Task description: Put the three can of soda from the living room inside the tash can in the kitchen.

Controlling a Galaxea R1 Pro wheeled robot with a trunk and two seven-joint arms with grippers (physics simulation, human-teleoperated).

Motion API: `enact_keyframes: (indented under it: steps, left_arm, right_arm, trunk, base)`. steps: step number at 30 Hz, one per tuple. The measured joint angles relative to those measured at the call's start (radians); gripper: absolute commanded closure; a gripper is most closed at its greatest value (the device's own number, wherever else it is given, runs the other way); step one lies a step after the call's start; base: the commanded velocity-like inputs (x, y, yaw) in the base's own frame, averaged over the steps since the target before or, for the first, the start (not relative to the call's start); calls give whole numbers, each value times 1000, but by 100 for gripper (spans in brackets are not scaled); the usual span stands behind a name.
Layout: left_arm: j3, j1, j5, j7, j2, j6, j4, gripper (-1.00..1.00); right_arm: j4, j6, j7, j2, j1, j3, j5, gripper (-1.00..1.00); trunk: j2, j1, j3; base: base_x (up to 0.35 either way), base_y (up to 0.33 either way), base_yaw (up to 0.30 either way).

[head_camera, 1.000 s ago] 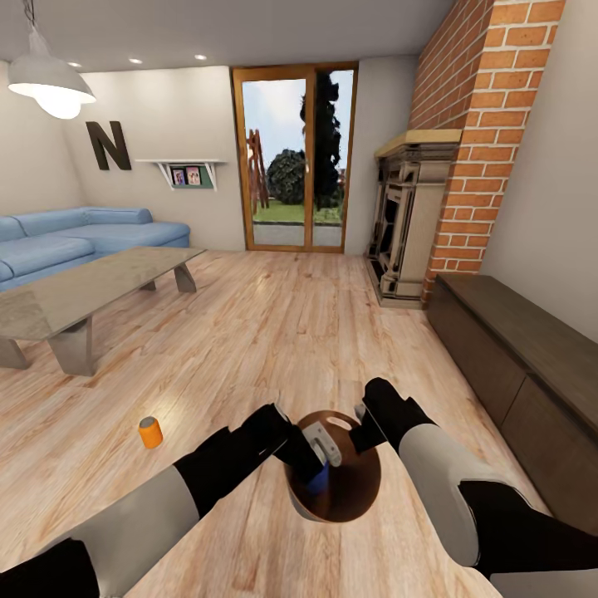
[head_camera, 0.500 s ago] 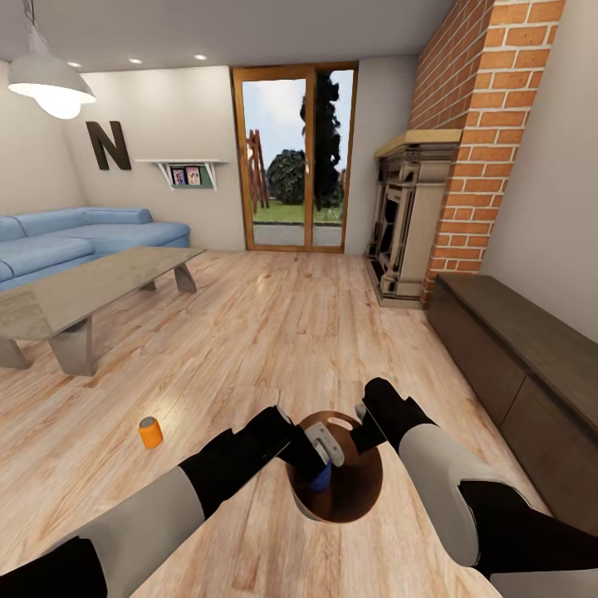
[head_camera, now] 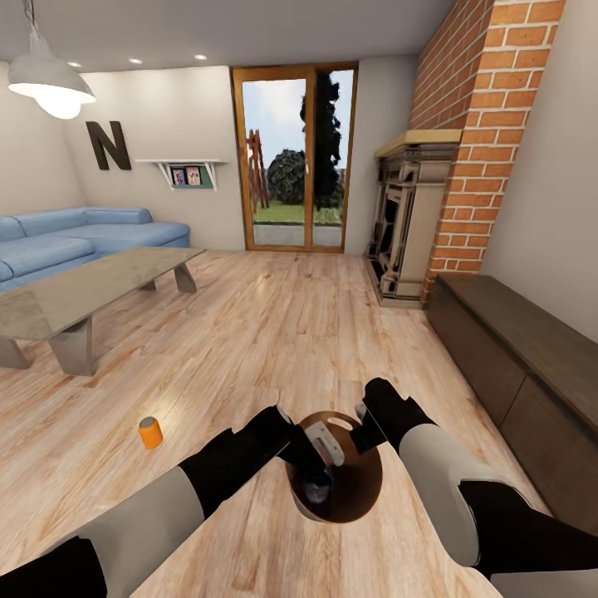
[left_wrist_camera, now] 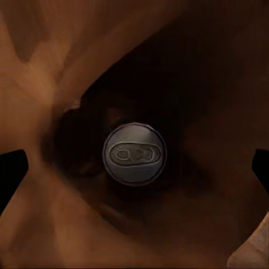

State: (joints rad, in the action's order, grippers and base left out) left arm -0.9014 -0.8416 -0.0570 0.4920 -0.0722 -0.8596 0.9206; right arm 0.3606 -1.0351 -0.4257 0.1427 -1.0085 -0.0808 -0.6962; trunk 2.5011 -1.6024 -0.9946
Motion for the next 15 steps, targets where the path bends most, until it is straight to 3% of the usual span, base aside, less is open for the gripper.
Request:
enact_keyframes:
  steps: [8, 11, 15]
  left_arm:
    - [2, -1, -2, 5, 9, -2, 17, -100]
    - [2, -1, 22, 2, 11, -2, 34, -100]
    - [5, -1, 20, 6, 13, -11, 123, -100]
  right_arm:
    - [0, -4, -1, -2, 0, -2, 19, 100]
    - [0, -5, -1, -3, 0, -1, 25, 100]
    - [-1, -5, -1, -3, 0, 0, 20, 100]
  trunk:
    - [0, 0, 0]
    - [0, 0, 0]
    - [0, 0, 0]
  base:
    - [0, 0, 0]
    - [0, 0, 0]
    - [0, 0, 0]
